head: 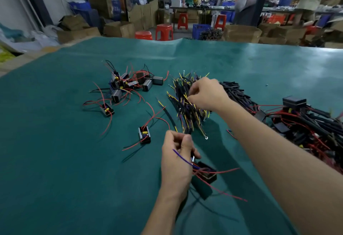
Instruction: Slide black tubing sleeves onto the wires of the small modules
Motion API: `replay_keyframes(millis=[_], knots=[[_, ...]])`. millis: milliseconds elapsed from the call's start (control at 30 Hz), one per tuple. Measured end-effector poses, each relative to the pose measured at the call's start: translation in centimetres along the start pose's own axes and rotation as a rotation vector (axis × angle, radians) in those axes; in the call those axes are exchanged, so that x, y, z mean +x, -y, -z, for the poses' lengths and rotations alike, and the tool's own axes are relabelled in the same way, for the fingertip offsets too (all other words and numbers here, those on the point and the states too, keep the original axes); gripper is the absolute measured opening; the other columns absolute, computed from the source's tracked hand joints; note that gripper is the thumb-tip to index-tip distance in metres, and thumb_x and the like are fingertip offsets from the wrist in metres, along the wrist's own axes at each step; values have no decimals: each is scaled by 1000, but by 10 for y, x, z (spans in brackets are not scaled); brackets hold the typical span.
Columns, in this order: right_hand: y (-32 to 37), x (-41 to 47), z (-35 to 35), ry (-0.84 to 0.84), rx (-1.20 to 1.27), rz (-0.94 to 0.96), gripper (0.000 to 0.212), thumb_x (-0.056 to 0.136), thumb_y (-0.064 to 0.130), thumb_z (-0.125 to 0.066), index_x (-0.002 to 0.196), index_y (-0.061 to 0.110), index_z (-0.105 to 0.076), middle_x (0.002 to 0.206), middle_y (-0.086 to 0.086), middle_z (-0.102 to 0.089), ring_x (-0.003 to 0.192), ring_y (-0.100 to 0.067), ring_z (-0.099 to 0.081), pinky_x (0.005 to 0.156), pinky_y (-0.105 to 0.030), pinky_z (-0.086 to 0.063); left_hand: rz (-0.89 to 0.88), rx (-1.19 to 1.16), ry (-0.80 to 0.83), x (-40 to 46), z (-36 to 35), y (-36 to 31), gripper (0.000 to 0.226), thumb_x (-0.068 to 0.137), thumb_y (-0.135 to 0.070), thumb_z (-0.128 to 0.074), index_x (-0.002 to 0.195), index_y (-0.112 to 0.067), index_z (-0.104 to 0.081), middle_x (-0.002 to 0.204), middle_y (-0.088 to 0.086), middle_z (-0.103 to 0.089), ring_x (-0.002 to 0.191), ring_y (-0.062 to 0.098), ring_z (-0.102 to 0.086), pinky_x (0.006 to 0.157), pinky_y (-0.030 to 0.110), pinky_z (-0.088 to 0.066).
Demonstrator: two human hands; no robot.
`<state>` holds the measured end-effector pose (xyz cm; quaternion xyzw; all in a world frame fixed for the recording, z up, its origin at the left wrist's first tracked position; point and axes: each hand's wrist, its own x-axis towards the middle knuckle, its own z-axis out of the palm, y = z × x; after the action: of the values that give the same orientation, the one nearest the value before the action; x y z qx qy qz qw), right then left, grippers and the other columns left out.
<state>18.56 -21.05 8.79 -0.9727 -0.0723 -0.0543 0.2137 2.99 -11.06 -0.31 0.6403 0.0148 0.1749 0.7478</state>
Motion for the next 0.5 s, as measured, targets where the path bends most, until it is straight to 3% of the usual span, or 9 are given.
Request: replay_keyframes(millis=[167, 300, 400, 500], knots=[[-5, 22, -25, 52, -81, -113, 33, 79, 34, -78, 105, 15, -67, 113, -14, -64, 106, -36, -63, 93, -43, -55, 32, 23, 23, 2, 0, 4, 18, 105, -17, -51, 89, -10, -49, 61, -2, -60, 61, 22, -59, 64, 34, -45], [-9, 30, -33, -13, 57, -203, 29, 79, 23, -78, 101, 8, -67, 109, -18, -67, 100, -36, -66, 90, -42, -57, 19, 34, 43, 4, 2, 3, 18, 104, -20, -52, 88, -11, -50, 63, -2, -61, 62, 23, -60, 64, 36, -47], [-15, 31, -28, -30, 208, -310, 34, 75, 25, -85, 96, 3, -69, 98, -17, -71, 85, -31, -71, 81, -37, -60, 36, 46, 46, 3, 1, 3, 18, 105, -16, -52, 88, -11, -51, 62, -4, -61, 63, 22, -60, 64, 31, -46], [-19, 28, -15, -81, 353, -351, 19, 76, 19, -84, 81, 4, -72, 75, -13, -70, 62, -26, -65, 64, -32, -56, 36, 52, 56, 3, 1, 1, 17, 105, -13, -52, 88, -7, -50, 62, -4, -60, 61, 18, -60, 61, 26, -47]])
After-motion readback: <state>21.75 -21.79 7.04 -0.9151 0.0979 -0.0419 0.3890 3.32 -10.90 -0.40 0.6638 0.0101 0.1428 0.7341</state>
